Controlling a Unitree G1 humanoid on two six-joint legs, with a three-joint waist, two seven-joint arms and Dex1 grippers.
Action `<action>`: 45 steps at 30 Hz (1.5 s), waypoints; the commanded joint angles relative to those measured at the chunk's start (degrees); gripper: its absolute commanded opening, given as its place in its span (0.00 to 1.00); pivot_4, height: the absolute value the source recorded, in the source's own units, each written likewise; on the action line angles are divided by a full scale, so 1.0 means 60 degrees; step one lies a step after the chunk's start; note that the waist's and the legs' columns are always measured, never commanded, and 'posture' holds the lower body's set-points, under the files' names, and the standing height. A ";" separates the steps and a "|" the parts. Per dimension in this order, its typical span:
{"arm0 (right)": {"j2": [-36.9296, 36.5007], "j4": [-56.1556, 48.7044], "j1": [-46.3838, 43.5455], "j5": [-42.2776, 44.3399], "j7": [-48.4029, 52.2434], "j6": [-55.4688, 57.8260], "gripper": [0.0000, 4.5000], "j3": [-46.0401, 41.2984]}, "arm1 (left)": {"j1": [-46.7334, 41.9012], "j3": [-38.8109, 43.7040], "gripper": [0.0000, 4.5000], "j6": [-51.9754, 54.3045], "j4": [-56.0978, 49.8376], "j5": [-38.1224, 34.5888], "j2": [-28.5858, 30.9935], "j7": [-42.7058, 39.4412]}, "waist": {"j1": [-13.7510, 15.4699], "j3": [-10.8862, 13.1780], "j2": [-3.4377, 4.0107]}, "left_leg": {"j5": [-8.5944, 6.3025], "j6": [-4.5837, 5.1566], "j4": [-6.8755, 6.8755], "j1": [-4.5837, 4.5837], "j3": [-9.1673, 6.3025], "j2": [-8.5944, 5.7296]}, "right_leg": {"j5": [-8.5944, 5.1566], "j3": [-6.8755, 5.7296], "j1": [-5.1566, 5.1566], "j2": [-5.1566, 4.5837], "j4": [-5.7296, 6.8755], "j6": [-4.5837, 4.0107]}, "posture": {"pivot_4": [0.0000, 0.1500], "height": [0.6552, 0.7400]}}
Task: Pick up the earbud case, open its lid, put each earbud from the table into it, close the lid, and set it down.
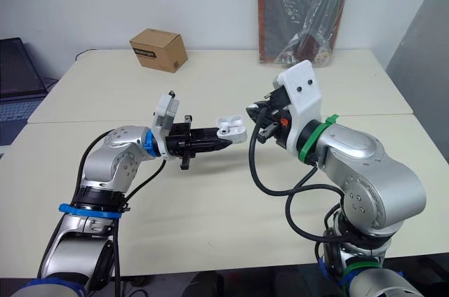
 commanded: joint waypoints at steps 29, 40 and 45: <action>0.0107 0.0853 0.0055 0.0864 -0.1297 -0.1193 0.09 0.0711 | -0.0986 0.0238 0.17 0.0238 0.0427 -0.0081 -0.0356 0.0103 | -0.0060 0.0000 0.0000 | 0.0000 0.0001 -0.0004 -0.0002 -0.0002 0.0000 | -0.0001 0.0000 -0.0001 0.0001 -0.0003 0.0002 | 1.00 1.00; -0.0976 0.0693 0.0139 0.0592 -0.1764 -0.1765 0.09 0.1869 | -0.1145 0.0526 0.17 0.0447 0.0298 -0.0353 -0.0575 0.0569 | -0.0067 0.0000 0.0000 | -0.0001 0.0001 -0.0004 -0.0007 -0.0001 0.0000 | -0.0004 -0.0001 -0.0003 0.0001 -0.0008 0.0006 | 1.00 1.00; -0.1143 0.0684 0.0070 0.0476 -0.2040 -0.1749 0.09 0.2150 | -0.1147 0.0630 0.17 0.0564 0.0020 -0.0482 -0.0694 0.0838 | -0.0069 0.0000 0.0000 | -0.0001 0.0001 -0.0004 -0.0007 -0.0002 0.0001 | -0.0004 -0.0001 -0.0003 0.0002 -0.0007 0.0006 | 1.00 1.00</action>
